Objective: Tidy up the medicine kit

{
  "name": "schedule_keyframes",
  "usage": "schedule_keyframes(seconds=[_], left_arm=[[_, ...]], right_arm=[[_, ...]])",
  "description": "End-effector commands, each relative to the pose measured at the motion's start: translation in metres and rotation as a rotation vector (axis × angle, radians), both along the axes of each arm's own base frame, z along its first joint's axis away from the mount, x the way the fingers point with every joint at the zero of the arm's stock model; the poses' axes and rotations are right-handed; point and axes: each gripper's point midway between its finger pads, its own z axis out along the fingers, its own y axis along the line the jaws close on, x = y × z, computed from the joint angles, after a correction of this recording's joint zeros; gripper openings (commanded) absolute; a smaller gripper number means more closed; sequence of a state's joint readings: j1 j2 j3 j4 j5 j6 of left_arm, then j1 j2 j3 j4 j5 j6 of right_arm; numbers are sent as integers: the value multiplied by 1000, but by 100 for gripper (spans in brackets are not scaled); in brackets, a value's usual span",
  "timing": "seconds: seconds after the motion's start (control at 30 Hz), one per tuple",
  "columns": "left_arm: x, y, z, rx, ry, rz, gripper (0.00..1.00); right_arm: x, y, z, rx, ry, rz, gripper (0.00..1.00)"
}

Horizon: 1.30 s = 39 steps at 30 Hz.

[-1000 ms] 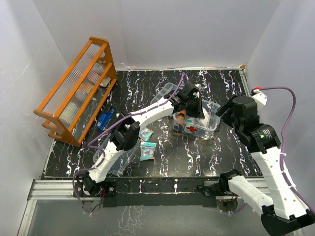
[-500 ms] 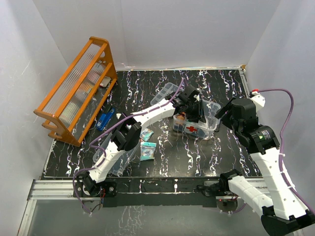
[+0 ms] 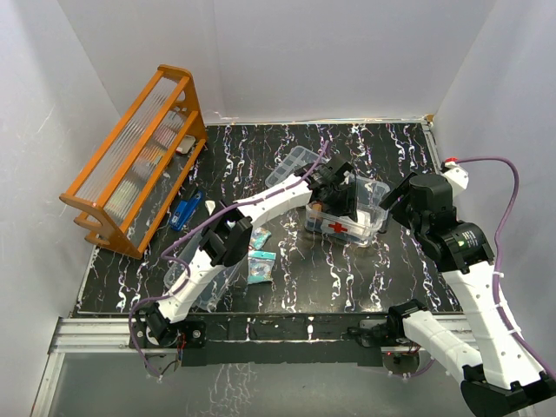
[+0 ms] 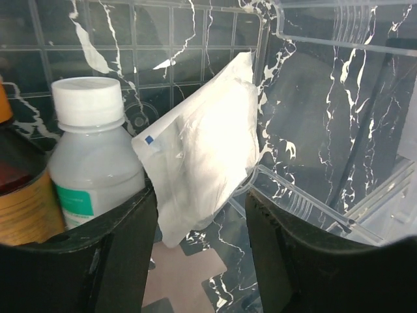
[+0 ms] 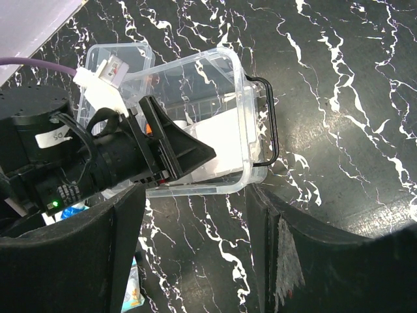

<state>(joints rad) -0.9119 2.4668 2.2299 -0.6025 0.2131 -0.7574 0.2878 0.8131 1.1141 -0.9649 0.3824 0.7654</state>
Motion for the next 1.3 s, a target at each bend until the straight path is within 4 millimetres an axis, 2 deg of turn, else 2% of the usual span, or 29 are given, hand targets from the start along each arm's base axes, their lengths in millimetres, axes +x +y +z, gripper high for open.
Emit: schedule_keyframes(seconds=[0.0,0.3,0.4,0.57,0.8,0.9,1.07,1.1,1.27], left_arm=[[6,14,31,55,-82,1,55],[14,28,42,94,-134,17,59],[18,33,49,101,-157,20,58],[27,48,80,71,-199,42,54],[21,55,149,-89,-244,15,56],[23,77,172,-85,-297,46,57],[16,131,183,-31,-362,123,59],[11,144,194,-41,-388,140,60],[-15,194,190,-31,-392,206,63]], right_arm=[[8,2,11,20,-56,-7,61],[12,10,7,20,-32,40,60],[15,16,-1,24,-5,67,57],[23,31,-19,27,60,145,50],[37,46,-29,16,102,228,44],[46,53,-42,3,147,266,43],[67,59,-70,-28,206,286,44],[71,61,-77,-31,215,289,44],[86,73,-122,-67,296,300,45]])
